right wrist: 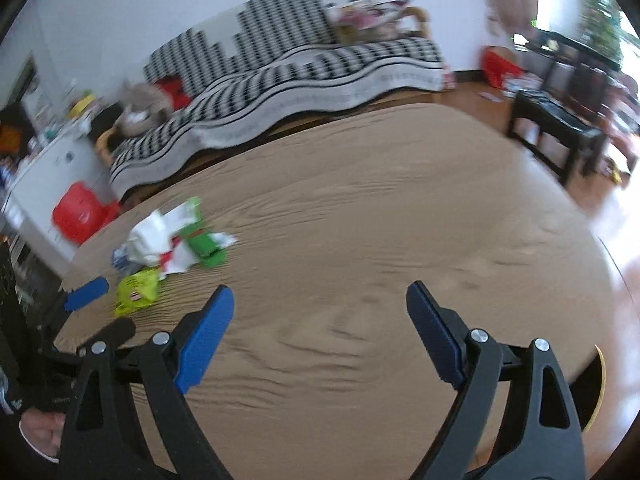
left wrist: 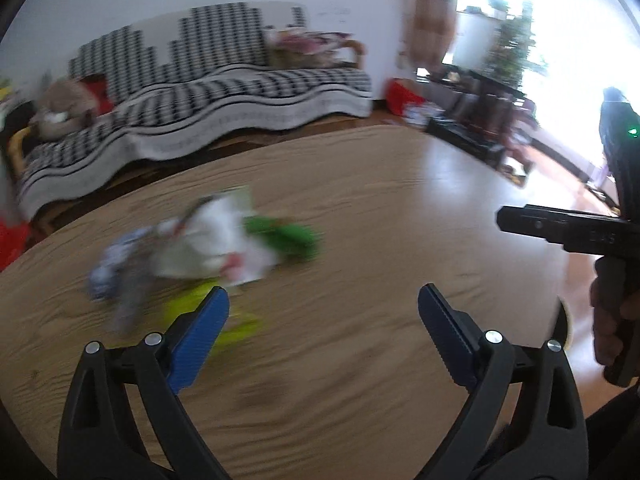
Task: Collect trash
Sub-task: 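Open both tools to drop the items and swing back to the table, then grasp the yellow-green snack packet with the left tool while the right tool grasps the green toy car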
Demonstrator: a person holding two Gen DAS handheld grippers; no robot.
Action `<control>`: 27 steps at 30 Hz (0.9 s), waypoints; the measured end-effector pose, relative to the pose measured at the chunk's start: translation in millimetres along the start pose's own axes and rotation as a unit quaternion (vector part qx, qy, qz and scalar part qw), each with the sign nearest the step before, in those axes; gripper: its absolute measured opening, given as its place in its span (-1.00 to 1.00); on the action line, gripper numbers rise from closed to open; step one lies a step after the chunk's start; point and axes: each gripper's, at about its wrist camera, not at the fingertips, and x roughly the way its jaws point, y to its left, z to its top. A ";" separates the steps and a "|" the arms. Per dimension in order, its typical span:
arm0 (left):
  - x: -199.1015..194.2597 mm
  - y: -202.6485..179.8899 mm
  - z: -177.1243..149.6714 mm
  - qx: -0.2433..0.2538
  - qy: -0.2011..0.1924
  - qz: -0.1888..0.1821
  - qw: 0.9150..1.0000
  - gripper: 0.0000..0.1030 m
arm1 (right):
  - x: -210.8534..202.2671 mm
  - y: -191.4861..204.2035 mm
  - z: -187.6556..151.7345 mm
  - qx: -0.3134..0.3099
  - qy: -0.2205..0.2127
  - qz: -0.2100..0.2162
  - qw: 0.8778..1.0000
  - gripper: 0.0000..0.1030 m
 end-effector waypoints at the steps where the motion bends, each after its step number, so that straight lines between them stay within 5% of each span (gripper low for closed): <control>1: -0.1 9.2 -2.0 -0.003 0.001 0.008 1.000 0.80 | 11.0 14.7 2.4 -0.010 0.005 0.009 1.000 0.65; 9: 17.3 68.2 -14.4 -0.029 0.028 0.045 0.998 0.80 | 79.4 79.9 11.0 -0.050 0.035 0.046 0.997 0.65; 24: 80.3 80.5 -8.3 -0.008 0.069 0.050 0.996 0.80 | 171.9 109.6 22.0 -0.052 0.081 0.068 0.993 0.65; 27: 80.4 81.1 -7.9 -0.023 0.071 0.034 0.997 0.80 | 176.5 111.0 25.4 -0.054 0.081 0.075 0.992 0.50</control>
